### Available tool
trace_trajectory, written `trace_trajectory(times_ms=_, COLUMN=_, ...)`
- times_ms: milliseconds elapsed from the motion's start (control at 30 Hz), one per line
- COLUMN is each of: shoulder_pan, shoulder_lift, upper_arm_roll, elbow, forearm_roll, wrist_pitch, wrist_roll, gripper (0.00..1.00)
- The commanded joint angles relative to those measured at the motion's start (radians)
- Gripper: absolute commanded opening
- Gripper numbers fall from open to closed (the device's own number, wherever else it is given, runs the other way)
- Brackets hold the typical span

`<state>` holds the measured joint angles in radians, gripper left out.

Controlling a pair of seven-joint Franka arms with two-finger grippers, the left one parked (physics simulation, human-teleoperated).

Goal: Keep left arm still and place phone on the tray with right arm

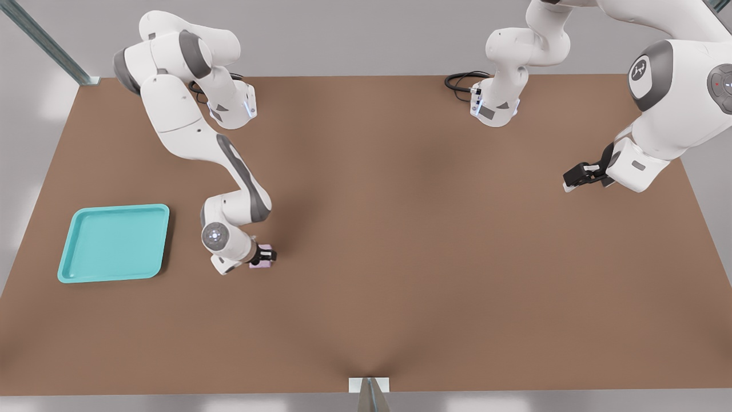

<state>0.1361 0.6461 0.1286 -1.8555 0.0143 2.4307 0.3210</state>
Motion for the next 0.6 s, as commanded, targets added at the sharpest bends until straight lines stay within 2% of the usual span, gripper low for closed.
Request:
trace_trajectory(times_ms=0, shoulder_pan=-0.003, shoulder_lift=-0.017, upper_arm_roll=-0.003, elbow=0.001, forearm_roll=-0.010, wrist_pitch=-0.009, wrist_roll=-0.002, gripper=0.75)
trace_trajectory(times_ms=167, shoulder_pan=-0.087, shoulder_lift=-0.135, upper_arm_roll=-0.003, elbow=-0.048, forearm_roll=-0.010, wrist_pitch=-0.059, wrist_roll=-0.076, gripper=0.75)
trace_trajectory(times_ms=433, shoulder_pan=-0.377, shoulder_lift=-0.258, upper_arm_roll=-0.003, elbow=-0.177, forearm_roll=-0.010, wrist_pitch=-0.058, wrist_roll=-0.476, gripper=0.75)
trace_trajectory(times_ms=567, shoulder_pan=-0.532, shoulder_lift=-0.263, upper_arm_roll=-0.003, elbow=-0.182, forearm_roll=-0.010, wrist_pitch=-0.055, wrist_roll=-0.674, gripper=0.76)
